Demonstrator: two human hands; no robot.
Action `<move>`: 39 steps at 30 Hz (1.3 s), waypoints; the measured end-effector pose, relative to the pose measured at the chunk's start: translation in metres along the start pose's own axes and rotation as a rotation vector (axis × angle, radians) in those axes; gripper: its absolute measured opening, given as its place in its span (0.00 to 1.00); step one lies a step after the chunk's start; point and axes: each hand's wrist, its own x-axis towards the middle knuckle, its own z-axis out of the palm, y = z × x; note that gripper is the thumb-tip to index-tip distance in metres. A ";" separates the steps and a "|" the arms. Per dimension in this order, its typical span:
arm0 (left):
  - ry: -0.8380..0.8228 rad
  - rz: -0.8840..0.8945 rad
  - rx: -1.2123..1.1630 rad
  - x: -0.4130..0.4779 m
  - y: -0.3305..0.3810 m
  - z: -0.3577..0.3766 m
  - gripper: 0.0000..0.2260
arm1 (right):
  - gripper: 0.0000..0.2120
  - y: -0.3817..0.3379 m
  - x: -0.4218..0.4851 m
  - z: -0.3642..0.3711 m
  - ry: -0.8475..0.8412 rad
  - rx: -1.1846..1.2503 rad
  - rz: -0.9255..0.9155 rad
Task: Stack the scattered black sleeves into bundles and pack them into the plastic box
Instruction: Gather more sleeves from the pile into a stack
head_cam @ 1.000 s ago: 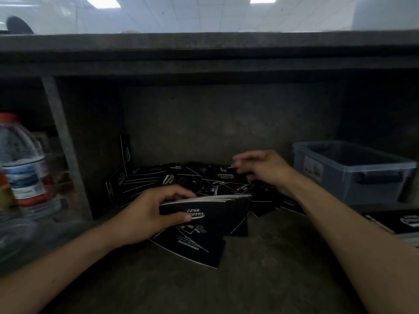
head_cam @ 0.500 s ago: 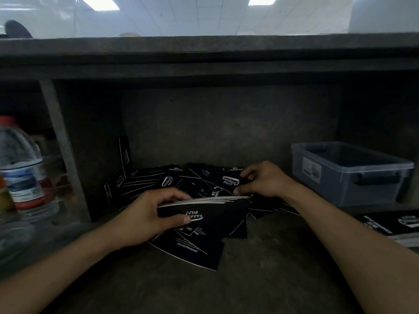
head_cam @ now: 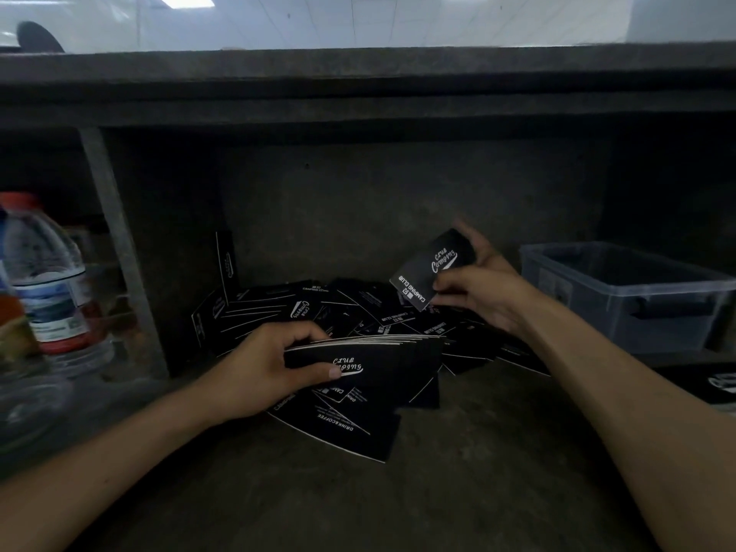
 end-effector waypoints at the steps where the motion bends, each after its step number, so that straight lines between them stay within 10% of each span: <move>1: 0.001 0.000 0.006 0.000 0.000 0.000 0.07 | 0.40 0.000 0.000 0.001 0.000 -0.005 0.000; 10: 0.018 -0.013 0.032 0.001 -0.002 0.000 0.10 | 0.53 0.004 -0.001 0.002 -0.021 -0.112 -0.057; 17: 0.053 0.010 0.028 0.000 -0.004 0.001 0.19 | 0.12 0.006 -0.004 0.008 -0.105 -0.214 0.006; 25: 0.077 -0.003 -0.003 -0.001 -0.006 -0.001 0.35 | 0.23 0.001 -0.007 0.009 -0.239 -0.045 0.019; 39: 0.103 0.014 0.024 0.002 -0.009 -0.001 0.26 | 0.09 0.000 -0.010 0.002 -0.454 -0.163 0.093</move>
